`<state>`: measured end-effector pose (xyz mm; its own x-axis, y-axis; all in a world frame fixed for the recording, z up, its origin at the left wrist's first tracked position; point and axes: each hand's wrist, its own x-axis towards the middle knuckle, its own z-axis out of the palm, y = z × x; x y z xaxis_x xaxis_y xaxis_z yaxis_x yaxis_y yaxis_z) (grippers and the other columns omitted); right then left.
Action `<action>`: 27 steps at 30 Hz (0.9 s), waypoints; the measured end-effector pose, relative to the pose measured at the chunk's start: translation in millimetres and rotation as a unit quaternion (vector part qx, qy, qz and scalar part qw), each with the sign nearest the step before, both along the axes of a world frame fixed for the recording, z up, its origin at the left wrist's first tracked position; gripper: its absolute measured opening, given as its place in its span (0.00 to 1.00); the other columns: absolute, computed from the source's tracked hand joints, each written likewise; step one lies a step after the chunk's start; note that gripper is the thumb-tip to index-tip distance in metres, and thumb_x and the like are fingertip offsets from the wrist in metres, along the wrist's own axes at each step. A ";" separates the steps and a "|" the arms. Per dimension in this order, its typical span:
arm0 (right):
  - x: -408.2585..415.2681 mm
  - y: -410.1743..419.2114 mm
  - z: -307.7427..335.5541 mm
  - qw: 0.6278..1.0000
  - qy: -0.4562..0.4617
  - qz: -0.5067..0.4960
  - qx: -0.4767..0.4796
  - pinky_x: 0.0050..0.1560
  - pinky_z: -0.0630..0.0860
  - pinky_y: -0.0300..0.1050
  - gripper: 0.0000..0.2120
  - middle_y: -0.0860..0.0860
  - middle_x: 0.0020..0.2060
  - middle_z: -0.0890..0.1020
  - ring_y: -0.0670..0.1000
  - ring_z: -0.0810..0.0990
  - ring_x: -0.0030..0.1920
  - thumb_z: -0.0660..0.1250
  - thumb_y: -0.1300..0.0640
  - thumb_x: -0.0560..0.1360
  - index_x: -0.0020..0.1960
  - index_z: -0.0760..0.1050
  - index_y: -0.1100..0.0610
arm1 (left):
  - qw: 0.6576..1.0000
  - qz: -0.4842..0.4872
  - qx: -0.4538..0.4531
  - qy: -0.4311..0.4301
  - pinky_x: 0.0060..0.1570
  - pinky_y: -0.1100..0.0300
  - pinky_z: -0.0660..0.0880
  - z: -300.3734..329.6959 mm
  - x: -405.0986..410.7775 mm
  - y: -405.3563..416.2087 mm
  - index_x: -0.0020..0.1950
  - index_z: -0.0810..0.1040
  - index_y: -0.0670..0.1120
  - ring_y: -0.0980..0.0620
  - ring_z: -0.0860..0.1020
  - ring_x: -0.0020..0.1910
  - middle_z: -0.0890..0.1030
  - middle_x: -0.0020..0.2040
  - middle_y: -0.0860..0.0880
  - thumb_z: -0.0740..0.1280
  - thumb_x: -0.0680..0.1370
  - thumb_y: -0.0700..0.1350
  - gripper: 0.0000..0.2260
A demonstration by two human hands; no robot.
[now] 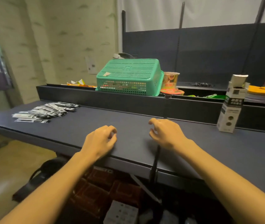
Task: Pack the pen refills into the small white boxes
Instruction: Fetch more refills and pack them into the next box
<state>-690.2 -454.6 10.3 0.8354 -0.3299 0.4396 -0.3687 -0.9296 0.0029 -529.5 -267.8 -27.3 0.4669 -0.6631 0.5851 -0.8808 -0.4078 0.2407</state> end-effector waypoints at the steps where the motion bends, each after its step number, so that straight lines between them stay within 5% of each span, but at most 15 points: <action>1: 13.3 9.2 -2.5 1.000 -0.001 0.009 0.000 0.51 0.75 0.52 0.17 0.54 0.56 0.80 0.59 0.77 0.57 0.58 0.51 0.79 0.67 0.68 0.54 | 1.000 0.002 0.001 -0.002 0.39 0.59 0.68 -2.5 10.9 11.9 0.53 0.77 0.50 0.51 0.77 0.45 0.79 0.46 0.53 0.64 0.78 0.48 0.06; 12: 154.7 75.1 -4.2 0.998 0.017 0.063 0.005 0.50 0.75 0.50 0.17 0.53 0.55 0.80 0.57 0.77 0.56 0.58 0.51 0.79 0.67 0.68 0.54 | 1.000 0.016 0.013 -0.019 0.44 0.53 0.75 -21.6 141.1 102.9 0.50 0.79 0.48 0.48 0.77 0.47 0.78 0.49 0.51 0.67 0.77 0.47 0.05; 17: 232.9 98.0 -2.4 0.997 0.037 0.070 -0.016 0.50 0.75 0.52 0.16 0.54 0.54 0.80 0.59 0.76 0.55 0.58 0.53 0.79 0.65 0.68 0.55 | 0.996 0.039 0.057 -0.048 0.46 0.51 0.73 -21.6 220.9 138.5 0.50 0.79 0.48 0.46 0.77 0.50 0.76 0.54 0.48 0.61 0.75 0.54 0.13; 22: 312.9 111.9 11.7 0.997 0.027 0.066 -0.017 0.49 0.74 0.50 0.16 0.55 0.55 0.80 0.59 0.76 0.56 0.59 0.53 0.78 0.64 0.69 0.55 | 0.990 0.050 0.116 -0.061 0.57 0.49 0.72 -9.4 311.7 177.0 0.60 0.77 0.51 0.48 0.73 0.60 0.73 0.64 0.48 0.66 0.75 0.58 0.18; 27: 371.0 130.5 16.2 0.998 0.025 0.050 -0.013 0.48 0.74 0.51 0.15 0.54 0.55 0.80 0.60 0.77 0.55 0.59 0.53 0.78 0.64 0.70 0.54 | 0.990 0.049 0.125 -0.034 0.64 0.47 0.68 -7.1 383.7 208.6 0.66 0.73 0.57 0.49 0.70 0.66 0.70 0.69 0.51 0.55 0.71 0.73 0.31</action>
